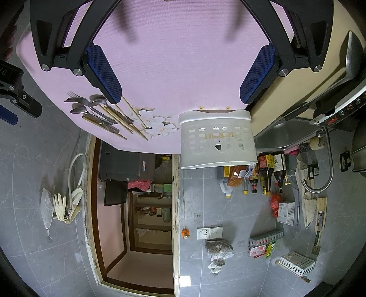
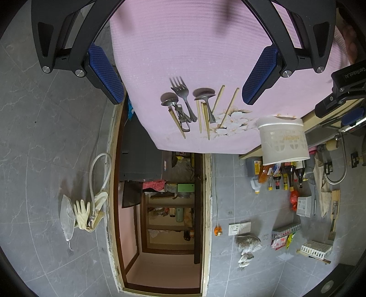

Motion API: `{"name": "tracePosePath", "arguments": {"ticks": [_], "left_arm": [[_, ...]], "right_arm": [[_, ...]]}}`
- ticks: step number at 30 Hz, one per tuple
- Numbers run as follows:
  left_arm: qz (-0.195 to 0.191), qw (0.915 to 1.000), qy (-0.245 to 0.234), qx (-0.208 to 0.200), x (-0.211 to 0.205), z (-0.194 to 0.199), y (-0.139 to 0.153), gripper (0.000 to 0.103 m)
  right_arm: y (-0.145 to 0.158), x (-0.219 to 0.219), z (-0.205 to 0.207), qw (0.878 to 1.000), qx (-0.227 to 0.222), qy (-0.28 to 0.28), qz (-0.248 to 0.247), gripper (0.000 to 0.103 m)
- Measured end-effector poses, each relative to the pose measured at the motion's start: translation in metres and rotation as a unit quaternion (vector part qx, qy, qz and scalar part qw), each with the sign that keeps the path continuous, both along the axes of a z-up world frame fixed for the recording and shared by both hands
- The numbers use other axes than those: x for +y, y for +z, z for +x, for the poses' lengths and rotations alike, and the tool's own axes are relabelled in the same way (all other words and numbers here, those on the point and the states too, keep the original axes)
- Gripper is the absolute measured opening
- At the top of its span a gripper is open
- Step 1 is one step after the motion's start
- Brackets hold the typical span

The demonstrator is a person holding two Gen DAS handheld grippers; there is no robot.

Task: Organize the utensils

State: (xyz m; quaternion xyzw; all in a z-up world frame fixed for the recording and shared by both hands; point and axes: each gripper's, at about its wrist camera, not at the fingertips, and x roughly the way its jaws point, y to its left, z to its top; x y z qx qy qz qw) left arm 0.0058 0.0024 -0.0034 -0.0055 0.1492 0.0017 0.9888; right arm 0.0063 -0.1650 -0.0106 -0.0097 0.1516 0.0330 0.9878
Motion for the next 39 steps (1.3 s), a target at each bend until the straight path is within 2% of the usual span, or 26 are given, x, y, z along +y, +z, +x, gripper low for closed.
{"name": "tracePosePath", "arguments": {"ticks": [13, 24, 32, 39], "left_arm": [[0.001, 1.0, 0.0, 0.002, -0.001, 0.001, -0.002, 0.101], [0.002, 1.0, 0.0, 0.003, 0.0, 0.001, -0.004, 0.101], [-0.001, 0.9997, -0.004, 0.022, 0.002, 0.009, -0.012, 0.101], [0.008, 0.9993, 0.003, 0.037, -0.001, 0.027, -0.003, 0.101]], "right_arm": [[0.0, 0.0, 0.002, 1.0, 0.002, 0.0, 0.002, 0.103], [-0.012, -0.005, 0.002, 1.0, 0.007, 0.001, 0.005, 0.103], [-0.013, -0.005, 0.004, 1.0, 0.015, 0.001, 0.008, 0.103], [-0.009, -0.008, 0.011, 1.0, 0.015, 0.003, 0.004, 0.103]]}}
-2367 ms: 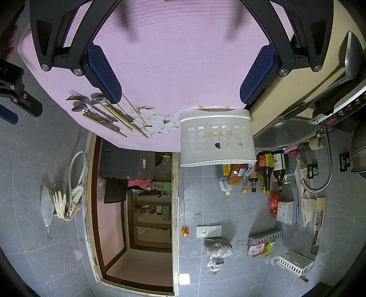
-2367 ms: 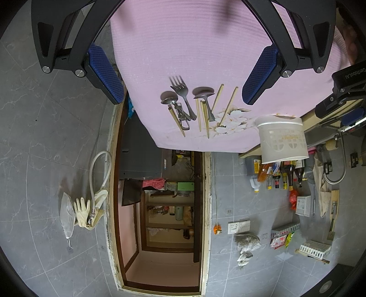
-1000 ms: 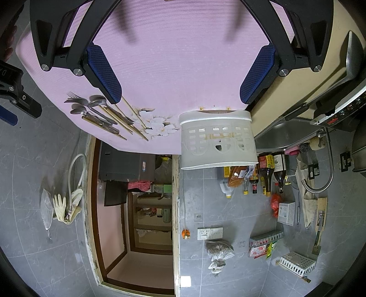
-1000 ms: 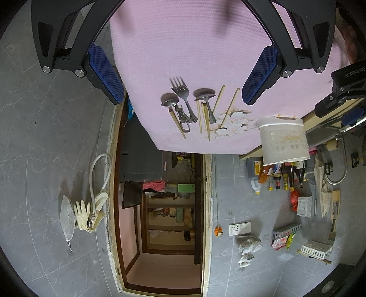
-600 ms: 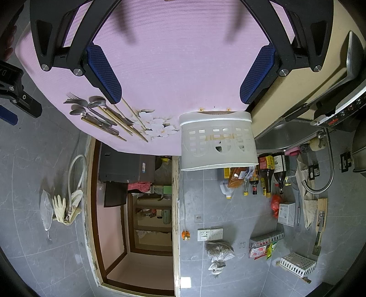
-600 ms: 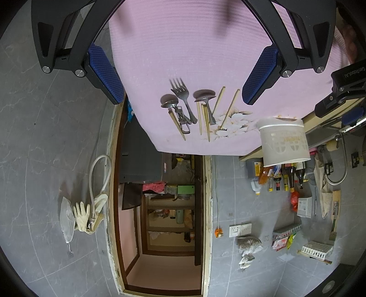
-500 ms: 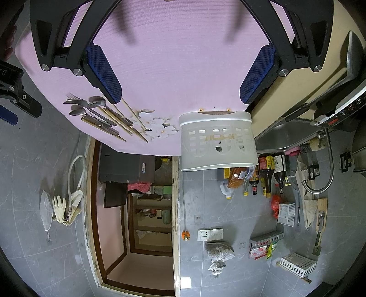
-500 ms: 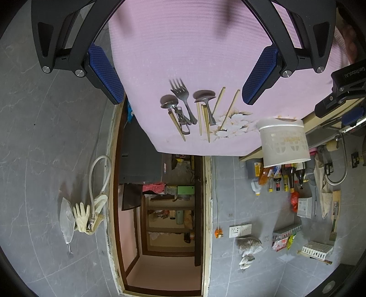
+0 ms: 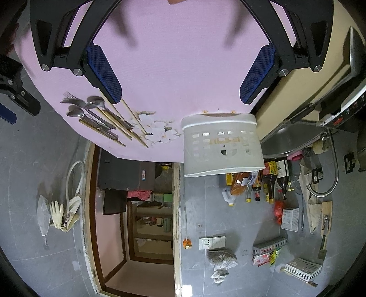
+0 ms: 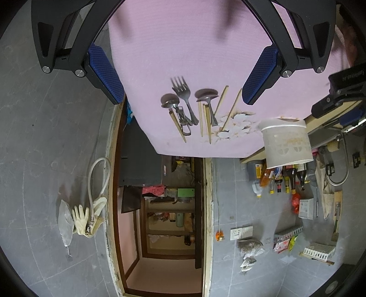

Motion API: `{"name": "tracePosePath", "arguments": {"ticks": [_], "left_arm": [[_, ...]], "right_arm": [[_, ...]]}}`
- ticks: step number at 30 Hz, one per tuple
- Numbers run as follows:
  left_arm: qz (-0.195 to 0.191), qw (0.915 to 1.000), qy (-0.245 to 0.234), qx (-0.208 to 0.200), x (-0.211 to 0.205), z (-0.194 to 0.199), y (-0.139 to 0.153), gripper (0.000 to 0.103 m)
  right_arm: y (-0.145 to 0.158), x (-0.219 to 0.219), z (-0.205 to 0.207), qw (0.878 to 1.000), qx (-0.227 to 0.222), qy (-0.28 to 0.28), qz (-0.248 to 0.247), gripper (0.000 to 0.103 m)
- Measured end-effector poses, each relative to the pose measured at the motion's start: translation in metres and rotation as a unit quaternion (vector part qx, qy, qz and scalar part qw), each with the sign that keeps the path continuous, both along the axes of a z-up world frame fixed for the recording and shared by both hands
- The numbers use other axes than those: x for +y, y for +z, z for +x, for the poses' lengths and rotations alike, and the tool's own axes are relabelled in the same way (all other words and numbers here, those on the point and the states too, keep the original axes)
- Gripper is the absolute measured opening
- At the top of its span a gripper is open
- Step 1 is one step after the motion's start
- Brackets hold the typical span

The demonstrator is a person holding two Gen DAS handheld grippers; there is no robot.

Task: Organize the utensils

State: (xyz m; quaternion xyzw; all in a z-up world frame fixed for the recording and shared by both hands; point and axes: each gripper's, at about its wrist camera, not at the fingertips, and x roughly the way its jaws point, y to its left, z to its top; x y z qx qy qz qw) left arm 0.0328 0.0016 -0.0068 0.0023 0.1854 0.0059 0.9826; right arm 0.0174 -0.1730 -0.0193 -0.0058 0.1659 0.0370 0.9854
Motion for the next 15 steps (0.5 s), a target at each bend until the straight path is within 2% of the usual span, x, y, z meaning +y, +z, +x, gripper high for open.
{"name": "tracePosePath", "arguments": {"ticks": [7, 15], "left_arm": [[0.025, 0.9993, -0.001, 0.026, -0.005, 0.044, 0.016, 0.101], [0.005, 0.9942, -0.056, 0.092, -0.01, 0.102, 0.021, 0.101]], "right_arm": [[0.015, -0.013, 0.03, 1.0, 0.001, 0.02, -0.011, 0.103], [0.027, -0.038, 0.102, 0.996, 0.075, 0.043, -0.024, 0.103]]}}
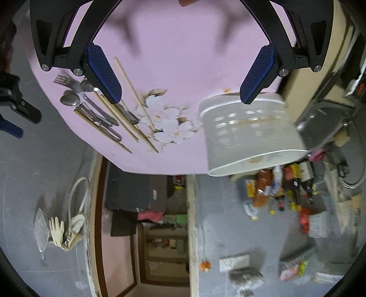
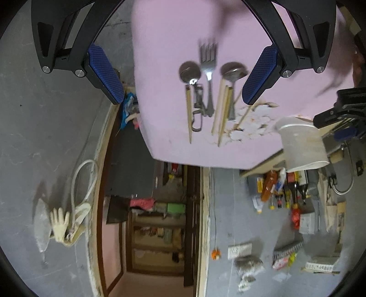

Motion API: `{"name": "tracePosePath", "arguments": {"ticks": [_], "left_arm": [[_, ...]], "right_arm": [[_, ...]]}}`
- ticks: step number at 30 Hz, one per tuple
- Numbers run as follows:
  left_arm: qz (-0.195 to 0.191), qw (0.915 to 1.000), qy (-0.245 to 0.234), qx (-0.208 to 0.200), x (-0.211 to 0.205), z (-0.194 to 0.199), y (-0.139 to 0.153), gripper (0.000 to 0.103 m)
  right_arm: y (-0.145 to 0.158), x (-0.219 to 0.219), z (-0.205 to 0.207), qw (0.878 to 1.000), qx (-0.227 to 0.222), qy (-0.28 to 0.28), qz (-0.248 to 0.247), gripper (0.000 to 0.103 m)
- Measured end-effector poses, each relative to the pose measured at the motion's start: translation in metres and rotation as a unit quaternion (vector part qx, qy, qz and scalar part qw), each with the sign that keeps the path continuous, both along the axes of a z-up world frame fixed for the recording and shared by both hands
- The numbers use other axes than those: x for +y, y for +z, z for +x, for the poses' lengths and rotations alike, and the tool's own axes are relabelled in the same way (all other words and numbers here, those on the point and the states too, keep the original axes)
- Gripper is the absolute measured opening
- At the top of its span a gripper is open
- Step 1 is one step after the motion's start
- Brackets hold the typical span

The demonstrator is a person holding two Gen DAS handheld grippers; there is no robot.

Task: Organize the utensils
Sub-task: 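Grasp a wooden chopstick with the left tool while the right tool grasps another chopstick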

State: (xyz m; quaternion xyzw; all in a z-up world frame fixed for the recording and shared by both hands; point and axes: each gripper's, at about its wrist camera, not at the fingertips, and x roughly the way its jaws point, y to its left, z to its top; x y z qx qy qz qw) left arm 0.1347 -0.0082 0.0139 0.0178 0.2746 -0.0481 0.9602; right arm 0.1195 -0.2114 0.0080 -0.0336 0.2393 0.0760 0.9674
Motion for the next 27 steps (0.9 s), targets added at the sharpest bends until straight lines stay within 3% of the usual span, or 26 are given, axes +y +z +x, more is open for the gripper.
{"name": "tracePosePath", "arguments": {"ticks": [8, 11, 13, 15, 19, 23, 27], "left_arm": [[-0.013, 0.9976, -0.021, 0.065, -0.006, 0.059, -0.005, 0.101], [-0.02, 0.9956, -0.032, 0.086, -0.011, 0.079, -0.012, 0.097], [-0.025, 0.9941, -0.036, 0.1, -0.012, 0.09, -0.015, 0.094], [-0.031, 0.992, -0.043, 0.114, -0.013, 0.101, -0.021, 0.091], [-0.036, 0.9873, -0.056, 0.144, -0.017, 0.119, -0.033, 0.072], [-0.053, 0.9776, -0.076, 0.189, -0.017, 0.141, -0.048, 0.049], [-0.073, 0.9683, -0.086, 0.223, -0.016, 0.157, -0.056, 0.037]], "right_arm": [[-0.001, -0.007, 0.083, 0.997, 0.069, 0.029, -0.006, 0.102], [-0.009, -0.005, 0.112, 0.995, 0.094, 0.04, -0.008, 0.088], [-0.017, -0.006, 0.128, 0.992, 0.12, 0.045, 0.0, 0.065], [-0.029, -0.009, 0.146, 0.986, 0.158, 0.053, 0.022, 0.049], [-0.047, -0.01, 0.166, 0.975, 0.207, 0.073, 0.038, 0.036], [-0.053, -0.006, 0.175, 0.969, 0.224, 0.092, 0.038, 0.027], [-0.054, 0.0, 0.185, 0.966, 0.237, 0.101, 0.028, 0.022]]}}
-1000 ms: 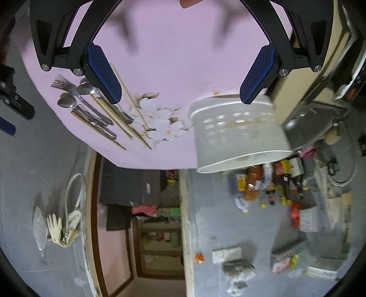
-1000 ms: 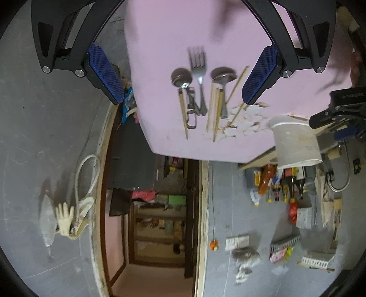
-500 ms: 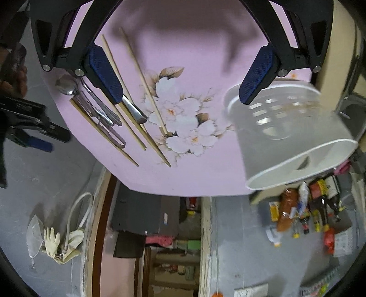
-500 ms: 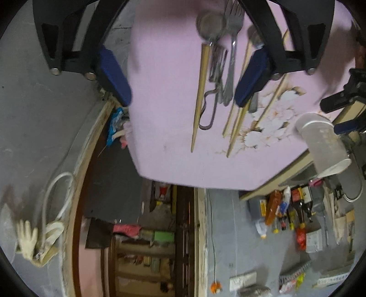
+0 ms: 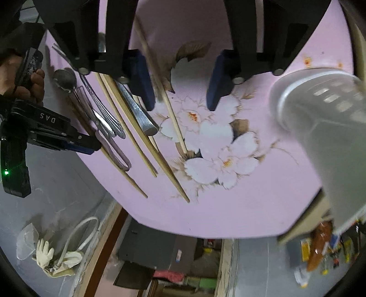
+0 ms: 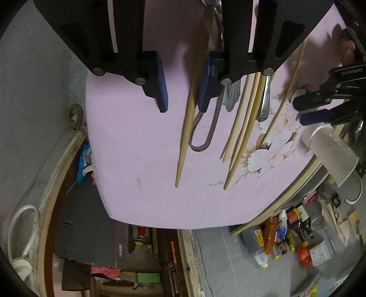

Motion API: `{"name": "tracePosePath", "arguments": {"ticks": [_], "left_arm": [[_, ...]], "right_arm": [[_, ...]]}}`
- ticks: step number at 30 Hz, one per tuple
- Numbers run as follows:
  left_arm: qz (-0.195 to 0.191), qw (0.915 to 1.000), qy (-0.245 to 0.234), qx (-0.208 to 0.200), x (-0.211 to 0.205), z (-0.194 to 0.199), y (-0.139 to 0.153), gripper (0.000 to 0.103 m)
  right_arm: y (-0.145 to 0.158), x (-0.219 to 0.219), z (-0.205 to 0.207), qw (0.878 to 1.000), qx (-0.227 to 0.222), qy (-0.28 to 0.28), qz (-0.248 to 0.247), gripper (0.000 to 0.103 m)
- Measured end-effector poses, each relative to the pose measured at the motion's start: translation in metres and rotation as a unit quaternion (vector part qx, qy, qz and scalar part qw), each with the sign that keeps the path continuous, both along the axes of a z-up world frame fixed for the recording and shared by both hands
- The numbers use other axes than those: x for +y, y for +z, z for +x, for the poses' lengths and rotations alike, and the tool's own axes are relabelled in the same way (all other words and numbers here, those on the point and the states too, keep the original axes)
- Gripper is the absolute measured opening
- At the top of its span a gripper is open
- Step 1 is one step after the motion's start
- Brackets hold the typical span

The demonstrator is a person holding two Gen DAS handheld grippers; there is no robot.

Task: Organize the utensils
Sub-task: 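Grasp a wooden chopstick with the left tool while the right tool grasps another chopstick, then lift the chopsticks with both tools and carry them over the white holder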

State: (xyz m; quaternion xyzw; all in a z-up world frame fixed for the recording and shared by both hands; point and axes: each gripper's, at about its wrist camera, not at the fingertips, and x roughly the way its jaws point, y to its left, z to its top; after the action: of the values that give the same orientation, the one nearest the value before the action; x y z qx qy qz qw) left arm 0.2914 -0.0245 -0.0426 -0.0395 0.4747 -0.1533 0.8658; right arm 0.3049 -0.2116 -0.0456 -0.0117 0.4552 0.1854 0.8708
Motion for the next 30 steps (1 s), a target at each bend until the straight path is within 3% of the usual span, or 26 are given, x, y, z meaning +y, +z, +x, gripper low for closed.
{"name": "tracePosePath", "arguments": {"ticks": [6, 10, 18, 19, 20, 24, 30], "left_arm": [[-0.014, 0.9995, -0.012, 0.028, 0.0, 0.018, -0.001, 0.031], [-0.003, 0.9986, -0.016, 0.05, -0.003, 0.03, -0.002, 0.025], [0.012, 0.9948, -0.033, 0.096, -0.014, 0.041, -0.004, 0.022], [0.011, 0.9944, -0.032, 0.1, -0.014, 0.041, -0.004, 0.011], [0.01, 0.9939, -0.032, 0.105, -0.013, 0.041, -0.006, 0.004], [-0.019, 0.9938, -0.02, 0.108, -0.009, 0.032, -0.006, 0.002], [-0.069, 0.9958, -0.009, 0.06, 0.001, -0.002, 0.009, 0.002]], "right_arm": [[-0.001, 0.012, 0.018, 0.999, 0.025, 0.011, -0.032, 0.009], [-0.004, 0.019, 0.032, 0.998, 0.041, 0.015, -0.054, 0.007], [-0.006, 0.015, 0.061, 0.994, 0.107, 0.001, -0.016, 0.004], [-0.006, 0.013, 0.061, 0.994, 0.108, -0.005, -0.01, 0.004], [-0.006, 0.01, 0.059, 0.994, 0.108, -0.011, -0.002, 0.003], [-0.001, 0.003, 0.046, 0.995, 0.088, -0.028, 0.038, 0.003], [0.021, 0.004, 0.009, 0.996, 0.008, -0.029, 0.079, 0.003]]}}
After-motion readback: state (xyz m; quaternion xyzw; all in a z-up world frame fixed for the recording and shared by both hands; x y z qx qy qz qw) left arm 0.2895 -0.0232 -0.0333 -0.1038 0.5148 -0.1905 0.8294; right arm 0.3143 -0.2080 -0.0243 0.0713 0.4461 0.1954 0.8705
